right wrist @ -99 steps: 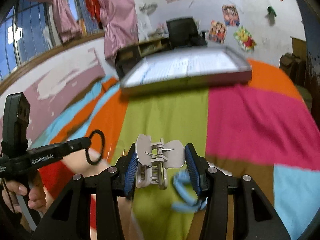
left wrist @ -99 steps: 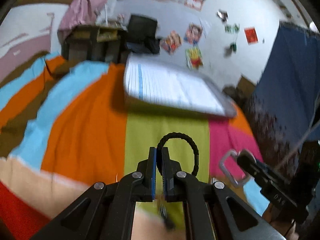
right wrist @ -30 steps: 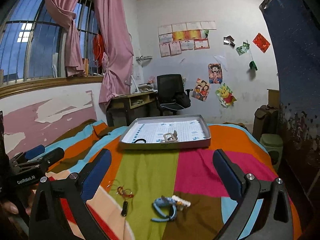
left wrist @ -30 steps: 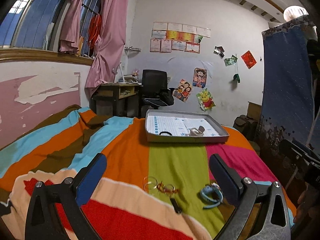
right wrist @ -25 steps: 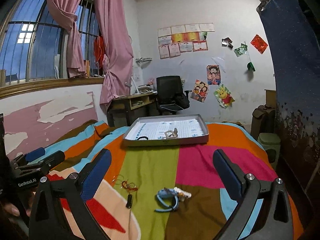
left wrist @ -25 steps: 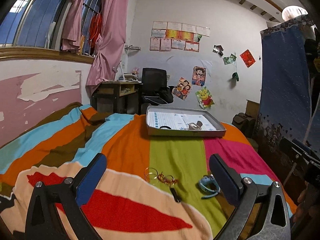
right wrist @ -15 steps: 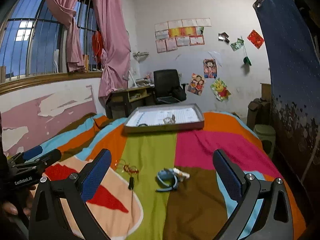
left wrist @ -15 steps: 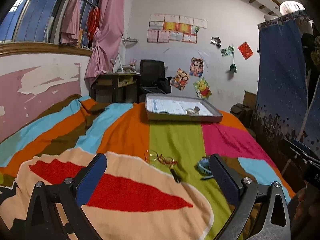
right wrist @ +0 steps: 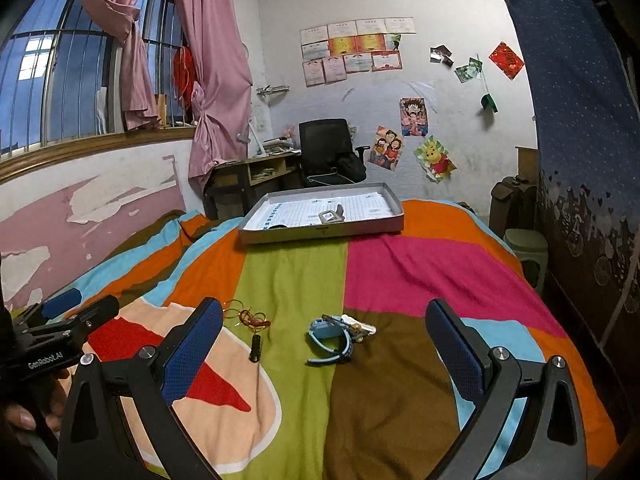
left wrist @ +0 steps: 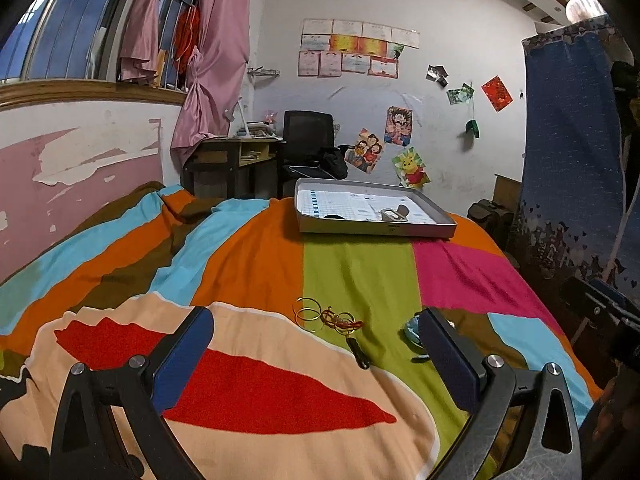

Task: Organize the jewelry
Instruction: 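Move both open tools back from the tray toward the remaining jewelry, then grasp the black wavy hair pin with left tool while right tool grasps blue watch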

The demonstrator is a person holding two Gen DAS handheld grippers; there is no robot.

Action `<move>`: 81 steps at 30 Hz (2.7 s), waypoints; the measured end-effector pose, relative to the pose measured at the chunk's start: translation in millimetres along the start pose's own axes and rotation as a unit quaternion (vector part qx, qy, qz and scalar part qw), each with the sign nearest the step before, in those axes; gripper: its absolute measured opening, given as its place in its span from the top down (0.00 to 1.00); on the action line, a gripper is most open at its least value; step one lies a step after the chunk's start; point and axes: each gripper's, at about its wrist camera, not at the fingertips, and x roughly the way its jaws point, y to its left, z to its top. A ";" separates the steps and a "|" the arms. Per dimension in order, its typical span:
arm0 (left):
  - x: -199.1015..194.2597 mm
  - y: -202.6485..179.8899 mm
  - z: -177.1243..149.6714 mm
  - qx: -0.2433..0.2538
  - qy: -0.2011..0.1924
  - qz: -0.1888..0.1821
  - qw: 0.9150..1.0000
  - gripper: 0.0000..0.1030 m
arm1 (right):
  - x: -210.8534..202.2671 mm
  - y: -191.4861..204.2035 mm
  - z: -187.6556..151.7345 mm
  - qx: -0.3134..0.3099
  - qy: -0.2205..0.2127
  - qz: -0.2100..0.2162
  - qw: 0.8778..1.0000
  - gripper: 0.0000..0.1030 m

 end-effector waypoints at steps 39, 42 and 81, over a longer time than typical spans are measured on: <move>185.9 -25.1 -37.0 -0.005 0.138 -0.032 0.990 0.00 | 180.7 -44.5 5.0 0.024 0.131 0.009 0.991 0.03; 194.2 -24.0 -41.6 -0.006 0.162 -0.044 0.986 0.00 | 197.0 -50.3 -7.8 0.042 0.171 0.015 0.984 0.03; 217.6 -42.6 -64.1 -0.047 0.351 -0.119 0.927 0.87 | 276.2 -0.8 -99.8 0.111 0.363 0.093 0.921 0.93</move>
